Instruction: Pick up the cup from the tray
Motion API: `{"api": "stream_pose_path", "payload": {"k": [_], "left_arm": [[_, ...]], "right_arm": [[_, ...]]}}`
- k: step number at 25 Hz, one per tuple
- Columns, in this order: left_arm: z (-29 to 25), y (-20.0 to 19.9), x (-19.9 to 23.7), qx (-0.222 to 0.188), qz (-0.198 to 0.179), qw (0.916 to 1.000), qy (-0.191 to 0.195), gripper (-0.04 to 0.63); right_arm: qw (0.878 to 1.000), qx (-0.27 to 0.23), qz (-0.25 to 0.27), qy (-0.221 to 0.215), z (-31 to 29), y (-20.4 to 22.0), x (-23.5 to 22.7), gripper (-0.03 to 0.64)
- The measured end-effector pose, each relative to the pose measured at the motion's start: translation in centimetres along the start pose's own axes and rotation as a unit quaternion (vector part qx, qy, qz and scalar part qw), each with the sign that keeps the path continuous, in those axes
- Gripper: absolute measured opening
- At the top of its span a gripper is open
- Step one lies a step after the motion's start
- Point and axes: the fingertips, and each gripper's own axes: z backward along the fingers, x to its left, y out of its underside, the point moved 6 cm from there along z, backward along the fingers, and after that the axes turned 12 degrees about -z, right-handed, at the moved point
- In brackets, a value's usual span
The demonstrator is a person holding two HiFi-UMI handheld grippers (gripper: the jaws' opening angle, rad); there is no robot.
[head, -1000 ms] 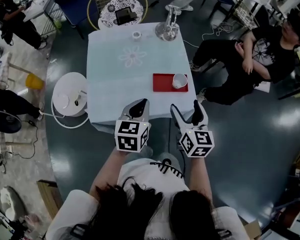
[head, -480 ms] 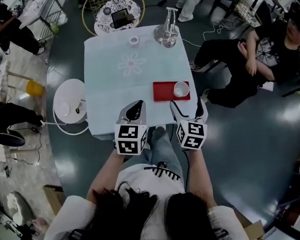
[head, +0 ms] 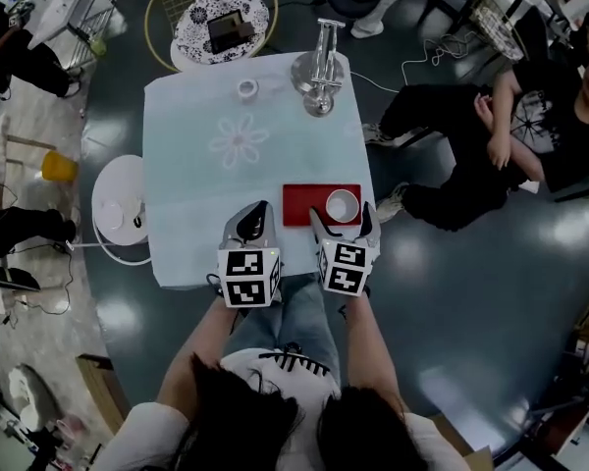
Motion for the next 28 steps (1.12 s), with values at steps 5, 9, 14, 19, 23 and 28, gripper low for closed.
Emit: {"api": "stream_pose_path", "payload": {"k": [5,9,14,19,23,28], "left_arm": [[-2.2,1.3,0.5,0.034,0.017,0.9993,-0.004,0.0],[-2.9,2.0,0.5,0.055,0.019,0.9983,0.0,0.0],[-3.4,3.1,0.4,0.069,0.028,0.9972,0.0,0.0],[-3.6,2.8,-0.1,0.065,0.025,0.9975,0.009,0.0],[-3.7,2.9,-0.3,0.069,0.018,0.9974,0.011,0.0],[-4.0,3.8,-0.2,0.087,0.008,0.9961,0.002,0.0]], "right_arm": [[1.0,0.029,0.006,-0.008,-2.0,1.1,0.3,0.497],[0.999,0.023,0.003,0.024,-2.4,0.1,-0.8,0.483],[0.999,0.027,0.027,0.021,-2.2,0.1,-0.9,0.483],[0.998,0.047,0.027,0.013,-2.5,1.0,-1.0,0.485],[0.998,0.053,0.031,0.009,-3.0,1.0,-1.3,0.48],[0.998,0.059,0.03,0.016,-3.5,1.2,-1.7,0.472]]}}
